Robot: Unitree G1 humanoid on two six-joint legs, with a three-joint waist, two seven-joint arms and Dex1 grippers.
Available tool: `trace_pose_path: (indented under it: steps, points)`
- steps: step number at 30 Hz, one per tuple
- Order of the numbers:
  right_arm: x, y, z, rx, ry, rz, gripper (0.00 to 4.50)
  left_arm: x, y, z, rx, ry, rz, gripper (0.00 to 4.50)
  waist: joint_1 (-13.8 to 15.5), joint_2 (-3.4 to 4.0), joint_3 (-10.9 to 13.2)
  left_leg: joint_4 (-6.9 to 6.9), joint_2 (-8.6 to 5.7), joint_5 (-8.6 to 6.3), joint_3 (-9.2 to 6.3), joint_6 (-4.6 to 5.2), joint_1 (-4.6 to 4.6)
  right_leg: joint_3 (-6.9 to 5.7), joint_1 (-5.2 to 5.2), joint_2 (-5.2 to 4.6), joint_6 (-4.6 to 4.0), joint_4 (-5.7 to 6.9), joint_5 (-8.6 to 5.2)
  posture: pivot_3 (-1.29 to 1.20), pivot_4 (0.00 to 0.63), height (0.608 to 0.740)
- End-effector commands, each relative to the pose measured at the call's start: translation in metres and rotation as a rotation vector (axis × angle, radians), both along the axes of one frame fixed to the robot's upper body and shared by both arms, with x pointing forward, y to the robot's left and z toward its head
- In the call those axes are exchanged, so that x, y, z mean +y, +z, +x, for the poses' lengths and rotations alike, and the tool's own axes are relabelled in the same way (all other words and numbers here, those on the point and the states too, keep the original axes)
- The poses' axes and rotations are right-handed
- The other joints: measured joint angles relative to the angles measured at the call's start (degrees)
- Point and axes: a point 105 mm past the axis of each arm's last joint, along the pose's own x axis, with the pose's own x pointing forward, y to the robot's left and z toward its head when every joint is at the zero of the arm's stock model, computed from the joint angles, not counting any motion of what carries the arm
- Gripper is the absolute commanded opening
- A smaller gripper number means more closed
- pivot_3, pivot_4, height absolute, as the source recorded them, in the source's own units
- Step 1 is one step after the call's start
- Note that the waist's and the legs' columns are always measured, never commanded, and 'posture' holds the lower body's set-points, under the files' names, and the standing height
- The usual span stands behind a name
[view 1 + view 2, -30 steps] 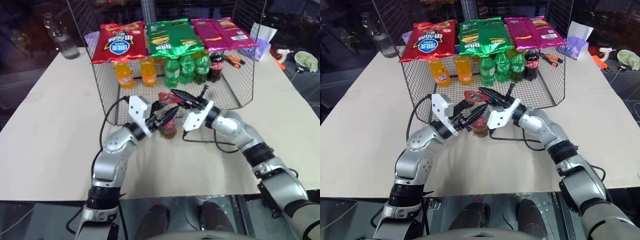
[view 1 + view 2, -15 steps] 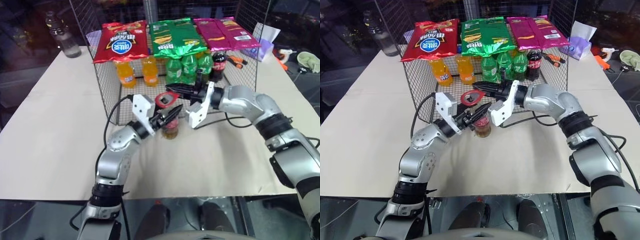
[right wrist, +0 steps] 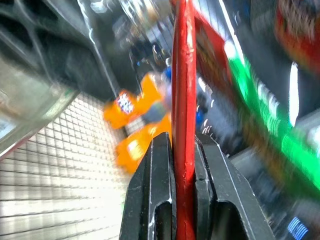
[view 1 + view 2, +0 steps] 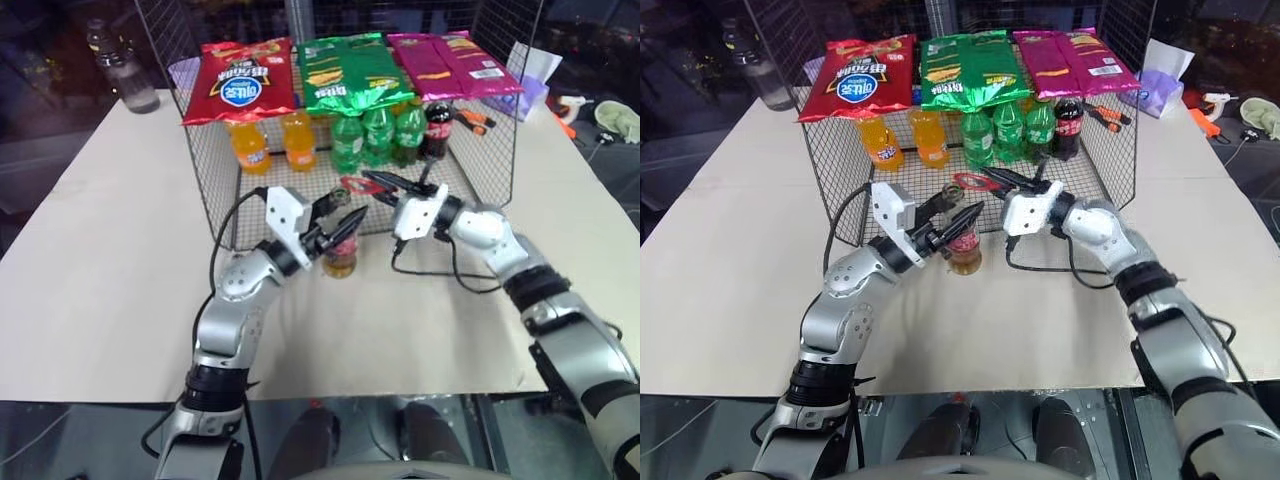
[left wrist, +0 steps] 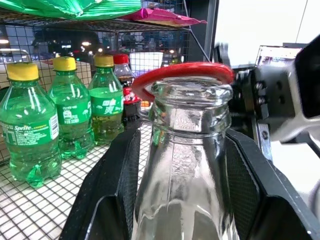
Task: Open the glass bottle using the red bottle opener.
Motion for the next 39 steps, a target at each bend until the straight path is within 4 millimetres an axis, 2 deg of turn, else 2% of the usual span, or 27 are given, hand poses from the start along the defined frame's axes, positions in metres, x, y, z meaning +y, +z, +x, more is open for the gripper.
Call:
trace_pose_path:
  steps: [1, 5, 8, 12, 15, 20, 23, 24, 26, 28, 31, 35, 36, 37, 39]
  points:
    - [-0.009, 0.03, -0.003, 0.084, -0.004, 0.217, 0.0, -0.001, -0.015, 0.001, 0.056, 0.004, 0.027, 2.1, 0.0, 0.01, 0.0, 0.0, 0.01, 0.0, 0.0, 0.0, -0.02, 0.0, -0.03, -0.01, 0.0, 0.0, 0.0, 0.0, 0.15, 0.74]
    - [-0.02, 0.022, -0.009, 0.344, -0.013, 0.427, 0.0, -0.001, -0.014, 0.001, 0.05, 0.005, 0.025, 2.1, 0.3, 0.01, 0.0, -0.01, 0.01, 0.0, -0.04, 0.0, -0.11, -0.03, -0.08, -0.04, 0.0, -0.02, 0.0, 0.0, 0.15, 0.74]
    - [-0.02, 0.006, -0.023, 0.596, 0.022, 0.506, 0.0, 0.001, -0.013, 0.0, 0.046, 0.011, 0.023, 2.1, 0.8, 0.02, 0.0, -0.01, 0.0, 0.0, -0.07, 0.0, -0.14, -0.07, -0.08, -0.09, 0.0, -0.05, 0.0, 0.0, 0.15, 0.74]
    - [-0.019, -0.035, -0.052, 0.97, 0.074, 0.477, 0.0, 0.002, -0.012, -0.001, 0.041, 0.018, 0.024, 2.1, 1.3, 0.06, 0.0, -0.02, 0.0, -0.01, -0.06, 0.01, -0.17, -0.06, -0.09, -0.09, 0.0, -0.07, 0.0, 0.0, 0.15, 0.74]
    - [-0.027, -0.065, -0.063, 1.139, -0.009, 0.414, 0.0, 0.003, -0.012, -0.002, 0.041, 0.022, 0.024, 2.1, 1.4, 0.05, 0.0, -0.04, 0.0, -0.05, -0.13, 0.07, -0.23, -0.13, -0.09, -0.11, 0.0, -0.17, 0.0, 0.0, 0.15, 0.74]
    - [-0.038, -0.087, -0.065, 1.251, -0.124, 0.371, 0.0, 0.005, -0.011, -0.003, 0.041, 0.027, 0.025, 2.1, 1.3, 0.06, 0.1, -0.04, -0.01, -0.05, -0.08, 0.08, -0.21, -0.12, -0.09, -0.06, 0.0, -0.13, 0.0, 0.0, 0.15, 0.74]
    - [-0.042, -0.095, -0.067, 1.286, -0.158, 0.346, 1.34, 0.005, -0.011, -0.003, 0.042, 0.028, 0.026, 2.1, 1.4, 0.04, 0.1, -0.03, -0.02, -0.02, -0.09, 0.02, -0.24, -0.15, -0.09, -0.04, 0.0, -0.16, 0.0, 0.0, 0.15, 0.74]
    - [-0.041, -0.096, -0.067, 1.292, -0.158, 0.344, 1.43, 0.005, -0.01, -0.003, 0.042, 0.027, 0.026, 2.1, 1.3, 0.04, 0.1, -0.03, -0.03, -0.02, -0.08, 0.02, -0.24, -0.14, -0.09, -0.04, 0.01, -0.16, 0.0, 0.0, 0.15, 0.74]
    - [-0.042, -0.095, -0.065, 1.283, -0.172, 0.357, 2.4, 0.005, -0.01, -0.003, 0.041, 0.025, 0.027, 2.1, 1.3, 0.04, 0.1, -0.03, -0.03, -0.02, -0.09, 0.02, -0.23, -0.14, -0.09, -0.04, 0.01, -0.16, 0.0, 0.0, 0.15, 0.74]
    - [-0.044, -0.092, -0.06, 1.254, -0.19, 0.386, 3.08, 0.004, -0.009, -0.003, 0.039, 0.022, 0.026, 2.1, 1.3, 0.04, 0.1, -0.03, -0.03, -0.01, -0.1, 0.02, -0.23, -0.16, -0.08, -0.04, 0.01, -0.15, 0.0, 0.0, 0.15, 0.74]
    - [-0.048, -0.086, -0.053, 1.215, -0.208, 0.412, 3.08, 0.003, -0.008, -0.002, 0.039, 0.017, 0.024, 2.1, 1.4, 0.04, 0.1, -0.01, -0.03, -0.01, -0.1, 0.01, -0.22, -0.16, -0.08, -0.03, 0.01, -0.13, 0.0, 0.0, 0.15, 0.74]
    - [-0.054, -0.089, -0.046, 1.173, -0.259, 0.401, 3.08, 0.004, -0.008, -0.002, 0.036, 0.019, 0.02, 2.1, 1.3, 0.04, 0.1, 0.0, -0.04, -0.01, -0.1, 0.01, -0.23, -0.16, -0.09, -0.02, 0.01, -0.13, 0.0, 0.0, 0.15, 0.74]
    - [-0.054, -0.09, -0.046, 1.17, -0.261, 0.4, 3.18, 0.004, -0.007, -0.001, 0.033, 0.026, 0.02, 2.82, 1.3, 0.03, 0.1, -0.01, -0.04, -0.01, -0.1, 0.01, -0.23, -0.17, -0.09, -0.02, 0.01, -0.13, 0.0, 0.0, 0.15, 0.74]
    - [-0.054, -0.091, -0.046, 1.17, -0.262, 0.396, 3.18, 0.005, -0.007, -0.001, 0.03, 0.032, 0.019, 2.99, 1.3, 0.03, 0.1, -0.01, -0.04, -0.01, -0.1, 0.01, -0.23, -0.17, -0.09, -0.02, 0.01, -0.13, 0.0, 0.0, 0.15, 0.74]
    - [-0.053, -0.094, -0.046, 1.169, -0.273, 0.385, 3.18, 0.005, -0.007, -0.001, 0.029, 0.033, 0.018, 3.85, 1.3, -0.04, 0.1, 0.0, -0.04, -0.01, -0.1, 0.01, -0.25, -0.17, -0.11, -0.02, 0.01, -0.13, 0.0, 0.0, 0.15, 0.74]
